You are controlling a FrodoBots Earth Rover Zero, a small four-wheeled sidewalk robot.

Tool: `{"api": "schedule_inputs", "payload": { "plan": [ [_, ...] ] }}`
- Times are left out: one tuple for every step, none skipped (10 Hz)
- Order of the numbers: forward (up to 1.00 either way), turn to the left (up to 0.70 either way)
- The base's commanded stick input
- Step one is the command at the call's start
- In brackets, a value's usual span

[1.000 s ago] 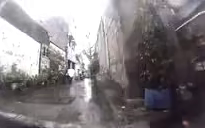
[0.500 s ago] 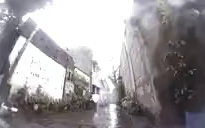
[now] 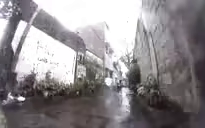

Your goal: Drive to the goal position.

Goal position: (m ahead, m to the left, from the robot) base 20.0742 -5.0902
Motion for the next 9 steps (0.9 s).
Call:
{"api": "schedule_inputs", "payload": {
  "plan": [
    [0.99,0.00],
    [0.99,0.00],
    [0.99,0.00],
    [0.99,0.00],
    [0.99,0.00],
    [0.99,0.00],
    [0.99,0.00],
    [0.99,0.00],
    [0.99,0.00]
  ]
}}
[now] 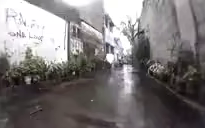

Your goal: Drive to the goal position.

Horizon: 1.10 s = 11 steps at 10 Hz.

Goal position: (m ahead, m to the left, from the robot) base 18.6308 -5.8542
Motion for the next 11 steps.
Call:
{"api": "schedule_inputs", "payload": {
  "plan": [
    [0.99,0.00],
    [0.99,0.00],
    [0.99,0.00],
    [0.99,0.00],
    [0.99,0.00],
    [0.99,0.00],
    [0.99,0.00],
    [0.99,0.00],
    [0.99,0.00],
    [0.99,-0.15],
    [0.99,-0.39]
  ]
}}
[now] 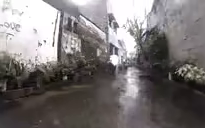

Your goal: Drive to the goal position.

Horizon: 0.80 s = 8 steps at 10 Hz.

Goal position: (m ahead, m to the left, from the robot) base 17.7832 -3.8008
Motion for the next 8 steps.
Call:
{"api": "schedule_inputs", "payload": {
  "plan": [
    [0.99,-0.24],
    [0.99,0.00],
    [0.99,0.00],
    [0.99,0.00],
    [0.99,0.00],
    [0.99,0.00],
    [0.99,0.00],
    [0.99,0.00]
  ]
}}
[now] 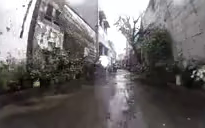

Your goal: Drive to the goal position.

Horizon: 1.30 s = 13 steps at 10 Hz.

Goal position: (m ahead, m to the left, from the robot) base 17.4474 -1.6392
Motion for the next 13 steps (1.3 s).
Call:
{"api": "schedule_inputs", "payload": {
  "plan": [
    [0.99,0.00],
    [0.99,0.00],
    [0.99,0.00],
    [0.99,0.00],
    [0.99,0.00],
    [0.99,0.00],
    [0.99,0.00],
    [0.99,0.00],
    [0.99,0.00],
    [0.99,0.00],
    [0.99,0.00],
    [0.99,0.00],
    [0.99,-0.26]
  ]
}}
